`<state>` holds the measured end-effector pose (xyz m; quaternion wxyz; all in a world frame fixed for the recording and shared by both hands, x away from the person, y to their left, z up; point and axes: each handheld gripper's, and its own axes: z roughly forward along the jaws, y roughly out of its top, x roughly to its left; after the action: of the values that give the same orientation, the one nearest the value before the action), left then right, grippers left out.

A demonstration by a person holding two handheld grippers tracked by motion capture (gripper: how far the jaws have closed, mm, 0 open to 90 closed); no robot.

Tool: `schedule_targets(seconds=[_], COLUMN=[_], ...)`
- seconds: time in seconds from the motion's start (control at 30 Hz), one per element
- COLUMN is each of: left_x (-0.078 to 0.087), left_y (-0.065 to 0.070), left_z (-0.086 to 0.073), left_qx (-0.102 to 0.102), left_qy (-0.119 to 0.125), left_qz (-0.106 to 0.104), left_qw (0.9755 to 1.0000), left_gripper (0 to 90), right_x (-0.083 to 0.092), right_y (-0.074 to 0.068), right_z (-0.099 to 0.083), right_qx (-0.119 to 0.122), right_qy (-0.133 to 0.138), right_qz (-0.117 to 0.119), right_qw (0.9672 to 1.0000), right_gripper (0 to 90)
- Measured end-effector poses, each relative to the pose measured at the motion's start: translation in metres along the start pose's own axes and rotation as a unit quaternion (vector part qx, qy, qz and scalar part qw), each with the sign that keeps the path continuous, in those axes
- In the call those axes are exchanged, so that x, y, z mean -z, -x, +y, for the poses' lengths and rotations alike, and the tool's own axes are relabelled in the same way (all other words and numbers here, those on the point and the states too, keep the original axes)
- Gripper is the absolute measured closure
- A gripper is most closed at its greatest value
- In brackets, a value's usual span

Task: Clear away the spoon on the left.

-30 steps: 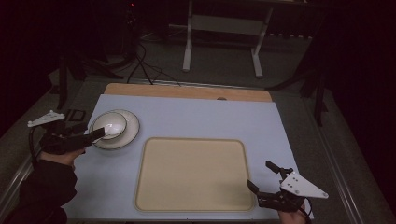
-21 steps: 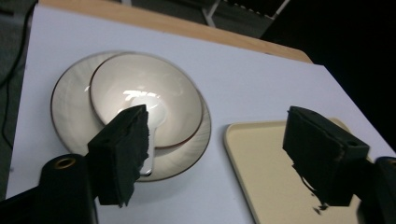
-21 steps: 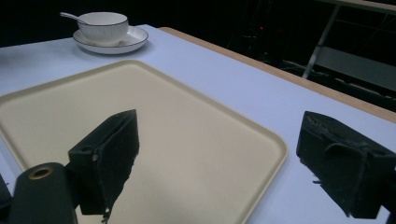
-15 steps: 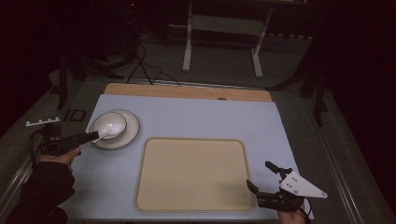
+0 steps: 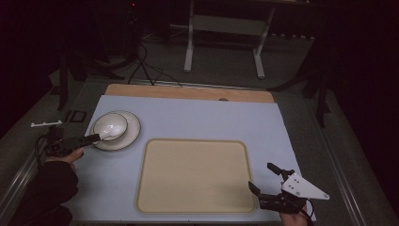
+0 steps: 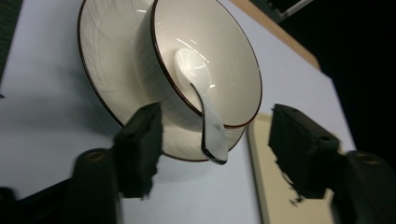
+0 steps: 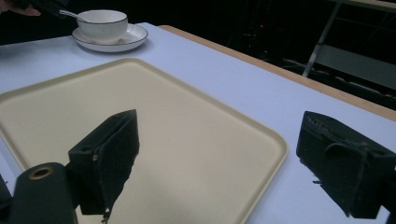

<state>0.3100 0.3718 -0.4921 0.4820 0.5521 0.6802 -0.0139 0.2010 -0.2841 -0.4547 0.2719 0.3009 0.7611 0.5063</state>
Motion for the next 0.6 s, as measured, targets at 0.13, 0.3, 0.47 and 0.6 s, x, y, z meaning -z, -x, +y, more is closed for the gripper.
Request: schedule_targets(seconds=[0.13, 0.3, 0.47, 0.6], left_x=[-0.004, -0.008, -0.009, -0.010], left_y=[-0.004, -0.007, -0.014, -0.014], left_z=[0.001, 0.001, 0.000, 0.000], left_qx=[0.012, 0.032, 0.050, 0.053], left_qy=[-0.007, -0.014, -0.015, -0.018], left_qz=[-0.001, -0.001, -0.016, -0.026], left_qw=[0.9999, 0.9994, 0.9985, 0.9981], left_gripper=[39.8, 48.2, 58.7, 61.5], right_x=[0.000, 0.000, -0.001, -0.001], right_y=[0.000, 0.000, 0.000, 0.001], right_z=[0.000, 0.000, -0.001, -0.001], right_qx=[0.001, 0.000, -0.002, -0.002], right_qy=[-0.001, -0.001, -0.005, -0.004], right_qz=[0.000, 0.003, 0.005, 0.005], right_qw=[1.0000, 1.0000, 1.0000, 1.0000], right_gripper=[13.2, 13.5, 13.6, 13.6])
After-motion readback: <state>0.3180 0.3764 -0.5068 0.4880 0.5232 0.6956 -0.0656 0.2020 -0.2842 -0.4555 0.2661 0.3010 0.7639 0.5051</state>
